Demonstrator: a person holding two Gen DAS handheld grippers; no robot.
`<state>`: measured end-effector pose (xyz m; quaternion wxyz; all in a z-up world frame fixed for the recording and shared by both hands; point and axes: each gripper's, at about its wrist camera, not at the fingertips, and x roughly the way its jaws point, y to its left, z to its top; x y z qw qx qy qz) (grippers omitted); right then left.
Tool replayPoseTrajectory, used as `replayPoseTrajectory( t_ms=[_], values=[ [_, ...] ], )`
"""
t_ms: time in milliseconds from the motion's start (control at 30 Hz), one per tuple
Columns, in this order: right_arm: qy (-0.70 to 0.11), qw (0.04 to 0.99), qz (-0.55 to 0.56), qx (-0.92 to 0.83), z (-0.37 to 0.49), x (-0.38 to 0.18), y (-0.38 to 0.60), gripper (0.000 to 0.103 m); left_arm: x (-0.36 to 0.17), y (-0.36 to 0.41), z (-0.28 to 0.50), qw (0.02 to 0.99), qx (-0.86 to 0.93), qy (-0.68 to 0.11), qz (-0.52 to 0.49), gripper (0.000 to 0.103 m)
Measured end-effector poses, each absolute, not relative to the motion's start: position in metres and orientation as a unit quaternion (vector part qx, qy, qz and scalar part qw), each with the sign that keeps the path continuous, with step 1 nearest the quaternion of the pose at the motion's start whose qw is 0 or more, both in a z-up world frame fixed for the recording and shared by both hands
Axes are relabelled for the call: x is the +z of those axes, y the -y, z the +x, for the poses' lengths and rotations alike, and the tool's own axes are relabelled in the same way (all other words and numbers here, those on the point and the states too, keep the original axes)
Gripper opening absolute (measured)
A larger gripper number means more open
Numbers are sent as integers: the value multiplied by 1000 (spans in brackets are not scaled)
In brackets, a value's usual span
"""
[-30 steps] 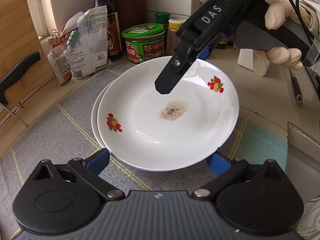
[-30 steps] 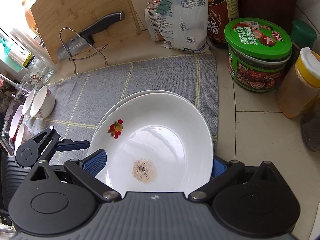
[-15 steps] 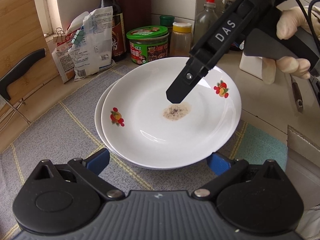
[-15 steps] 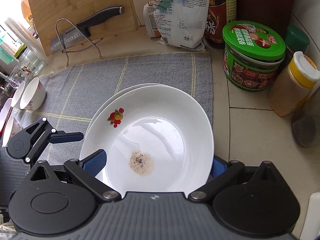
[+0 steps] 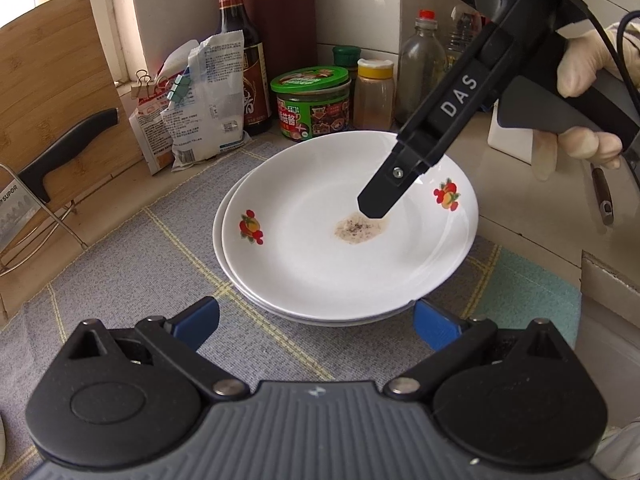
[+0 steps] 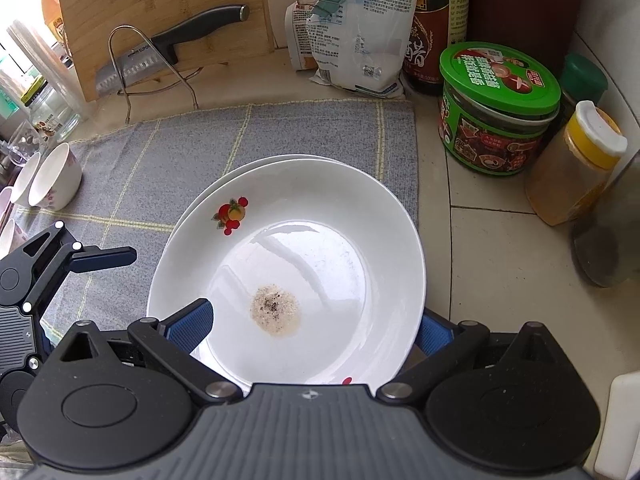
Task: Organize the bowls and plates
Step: 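Open the right tool and withdraw it from the plate stack, then move the left tool toward the white bowls on the mat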
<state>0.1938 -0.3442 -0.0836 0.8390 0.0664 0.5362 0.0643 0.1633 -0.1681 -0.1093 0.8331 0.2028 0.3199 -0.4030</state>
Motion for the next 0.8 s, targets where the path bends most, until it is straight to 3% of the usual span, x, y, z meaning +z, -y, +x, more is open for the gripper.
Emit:
replayPoseTrajectory(
  t_ms=[300, 800],
  values=[
    [-523, 849, 45, 54, 185, -83, 342, 103, -98, 150, 153, 862, -371, -292, 182, 102],
    [-394, 911, -101, 68, 158, -46, 279, 103, -60, 92, 131, 931, -244, -250, 111, 102]
  ],
)
